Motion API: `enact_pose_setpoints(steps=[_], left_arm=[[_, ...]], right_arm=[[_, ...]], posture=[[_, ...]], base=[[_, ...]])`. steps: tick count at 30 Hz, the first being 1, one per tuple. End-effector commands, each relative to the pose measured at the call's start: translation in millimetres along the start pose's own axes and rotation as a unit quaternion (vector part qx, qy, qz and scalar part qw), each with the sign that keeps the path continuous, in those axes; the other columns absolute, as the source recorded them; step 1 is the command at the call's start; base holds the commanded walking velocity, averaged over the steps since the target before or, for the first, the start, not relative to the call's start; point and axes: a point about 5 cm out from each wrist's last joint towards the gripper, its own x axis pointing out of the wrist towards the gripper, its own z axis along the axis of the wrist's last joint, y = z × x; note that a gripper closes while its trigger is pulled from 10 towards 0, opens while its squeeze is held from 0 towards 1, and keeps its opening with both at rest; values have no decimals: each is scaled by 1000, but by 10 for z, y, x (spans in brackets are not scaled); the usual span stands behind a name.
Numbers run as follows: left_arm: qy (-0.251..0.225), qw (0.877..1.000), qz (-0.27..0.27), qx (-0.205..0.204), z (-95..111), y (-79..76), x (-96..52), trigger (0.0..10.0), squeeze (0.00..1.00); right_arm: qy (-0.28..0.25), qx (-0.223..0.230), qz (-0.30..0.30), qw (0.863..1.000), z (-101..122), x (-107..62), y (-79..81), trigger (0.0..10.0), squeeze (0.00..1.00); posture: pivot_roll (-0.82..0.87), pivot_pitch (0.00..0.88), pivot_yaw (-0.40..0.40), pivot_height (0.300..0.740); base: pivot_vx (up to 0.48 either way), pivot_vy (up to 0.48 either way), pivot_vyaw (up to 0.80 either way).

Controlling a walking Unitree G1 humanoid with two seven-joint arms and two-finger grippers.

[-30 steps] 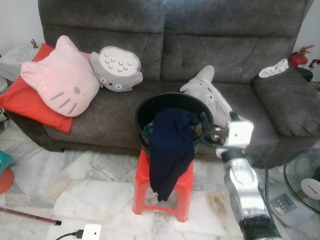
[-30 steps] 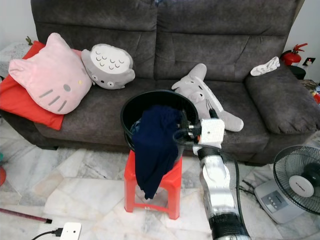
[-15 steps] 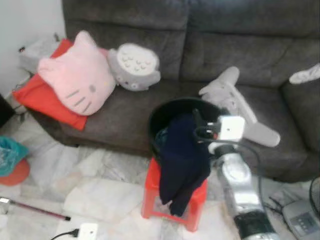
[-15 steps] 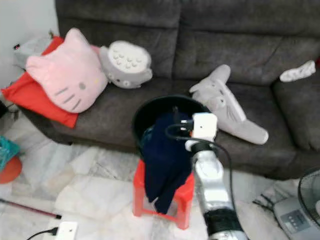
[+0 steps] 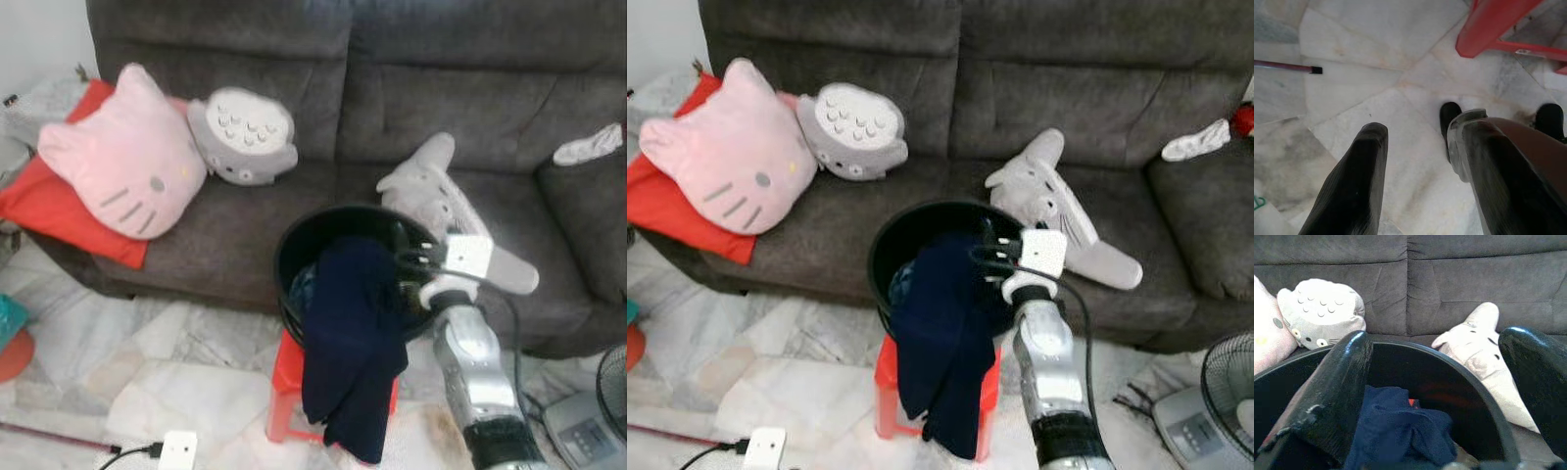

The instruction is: Hang hanger

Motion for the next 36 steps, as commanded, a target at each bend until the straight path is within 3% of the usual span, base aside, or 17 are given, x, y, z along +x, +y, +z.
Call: enact_pose_setpoints(steps=[1, 8, 15, 26, 30, 33, 36], left_arm=[[20, 1000, 1, 6, -92, 22, -18, 10000, 0], [19, 1000, -2, 6, -90, 18, -18, 10000, 0], [19, 1000, -3, 5, -90, 17, -18, 10000, 0], [18, 1000, -3, 6, -89, 19, -19, 10000, 0], [19, 1000, -4, 7, -89, 19, -18, 10000, 0], [19, 1000, -4, 7, -89, 20, -18, 10000, 0], [20, 1000, -4, 8, -88, 22, -17, 10000, 0]], right_arm=[[8, -1, 1, 1000, -21, 1, 8, 10000, 0], [3, -5, 22, 1000, 0, -4, 99, 10000, 0], [-3, -10, 29, 1000, 11, -2, 120, 10000, 0], [7, 4, 19, 1000, -22, -12, 87, 10000, 0], [39, 16, -1, 999, -96, -4, 43, 10000, 0], [57, 66, -20, 996, -107, 35, -16, 10000, 0], [82, 58, -32, 994, -112, 93, -69, 10000, 0]], posture=[[-60, 57, -13, 740], [-59, 54, -14, 740], [-57, 53, -16, 740], [-59, 55, -14, 740], [-58, 55, -14, 740], [-59, 56, -12, 740], [-58, 56, -11, 740]], base=[[0, 0, 0], [0, 0, 0], [103, 0, 639], [22, 0, 0], [0, 0, 0], [0, 0, 0], [0, 0, 0]])
